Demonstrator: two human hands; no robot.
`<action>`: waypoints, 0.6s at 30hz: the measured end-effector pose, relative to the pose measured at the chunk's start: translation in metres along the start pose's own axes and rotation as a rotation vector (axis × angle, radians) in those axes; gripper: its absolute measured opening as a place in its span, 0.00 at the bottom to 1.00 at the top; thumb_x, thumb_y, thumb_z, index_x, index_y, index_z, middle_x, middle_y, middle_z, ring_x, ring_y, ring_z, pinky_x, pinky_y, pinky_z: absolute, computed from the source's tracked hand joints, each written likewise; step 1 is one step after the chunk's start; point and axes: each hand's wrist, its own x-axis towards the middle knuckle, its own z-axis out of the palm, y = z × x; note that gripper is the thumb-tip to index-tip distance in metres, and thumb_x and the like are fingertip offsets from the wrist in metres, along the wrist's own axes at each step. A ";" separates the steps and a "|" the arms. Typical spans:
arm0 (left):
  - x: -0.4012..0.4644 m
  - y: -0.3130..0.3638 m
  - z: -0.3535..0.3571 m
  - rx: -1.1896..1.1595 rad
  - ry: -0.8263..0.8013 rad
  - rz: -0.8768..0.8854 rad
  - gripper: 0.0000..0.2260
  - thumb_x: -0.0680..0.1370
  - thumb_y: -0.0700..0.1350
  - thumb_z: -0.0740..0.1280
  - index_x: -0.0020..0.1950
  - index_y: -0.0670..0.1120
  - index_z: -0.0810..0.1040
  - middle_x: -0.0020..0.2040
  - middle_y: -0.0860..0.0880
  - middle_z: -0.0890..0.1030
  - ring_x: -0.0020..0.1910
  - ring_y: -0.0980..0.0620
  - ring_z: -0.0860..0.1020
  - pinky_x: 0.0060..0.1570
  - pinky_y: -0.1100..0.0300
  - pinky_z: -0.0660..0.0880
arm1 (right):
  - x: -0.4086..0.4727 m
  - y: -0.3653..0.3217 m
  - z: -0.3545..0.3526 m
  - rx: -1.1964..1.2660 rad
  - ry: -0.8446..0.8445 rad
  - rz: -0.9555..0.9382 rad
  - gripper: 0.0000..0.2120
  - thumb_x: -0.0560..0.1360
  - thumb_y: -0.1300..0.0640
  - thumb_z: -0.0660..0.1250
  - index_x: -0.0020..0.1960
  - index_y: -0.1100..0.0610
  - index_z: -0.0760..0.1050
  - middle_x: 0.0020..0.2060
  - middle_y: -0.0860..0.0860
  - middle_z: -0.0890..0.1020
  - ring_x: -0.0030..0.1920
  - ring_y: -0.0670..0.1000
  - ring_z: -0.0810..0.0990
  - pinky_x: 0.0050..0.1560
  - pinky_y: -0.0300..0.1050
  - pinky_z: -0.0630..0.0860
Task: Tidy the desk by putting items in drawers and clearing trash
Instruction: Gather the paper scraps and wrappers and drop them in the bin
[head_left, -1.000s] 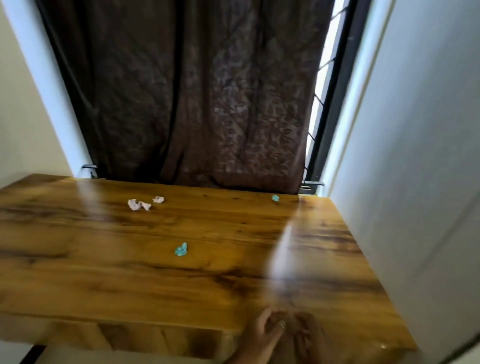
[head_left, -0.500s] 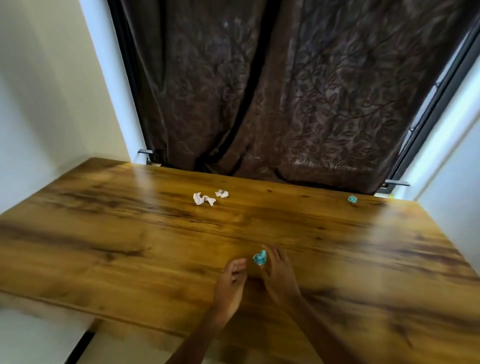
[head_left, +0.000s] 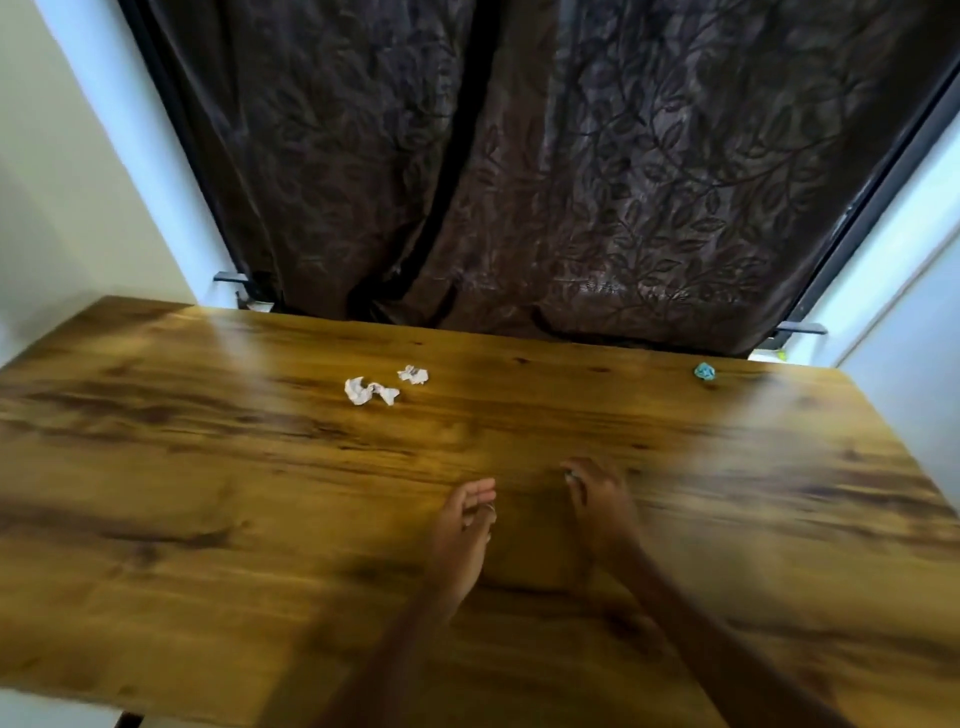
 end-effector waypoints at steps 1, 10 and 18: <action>0.008 0.003 0.008 0.008 -0.007 0.009 0.09 0.80 0.40 0.61 0.57 0.51 0.73 0.58 0.50 0.77 0.55 0.52 0.77 0.48 0.63 0.74 | -0.003 0.013 0.005 -0.031 -0.005 0.070 0.14 0.77 0.61 0.58 0.58 0.61 0.78 0.56 0.59 0.79 0.59 0.60 0.75 0.59 0.51 0.70; 0.055 0.012 0.076 0.173 -0.085 0.114 0.11 0.80 0.42 0.62 0.58 0.56 0.73 0.58 0.57 0.77 0.57 0.60 0.75 0.54 0.63 0.73 | 0.122 0.136 -0.040 0.009 0.201 0.290 0.15 0.73 0.69 0.60 0.58 0.65 0.75 0.56 0.63 0.75 0.56 0.65 0.74 0.57 0.56 0.72; 0.072 0.013 0.083 0.081 -0.022 0.080 0.11 0.78 0.39 0.63 0.55 0.53 0.75 0.57 0.54 0.78 0.57 0.60 0.76 0.51 0.72 0.72 | 0.171 0.177 -0.032 -0.093 0.069 0.327 0.20 0.73 0.70 0.61 0.64 0.62 0.72 0.64 0.61 0.72 0.61 0.65 0.70 0.62 0.54 0.69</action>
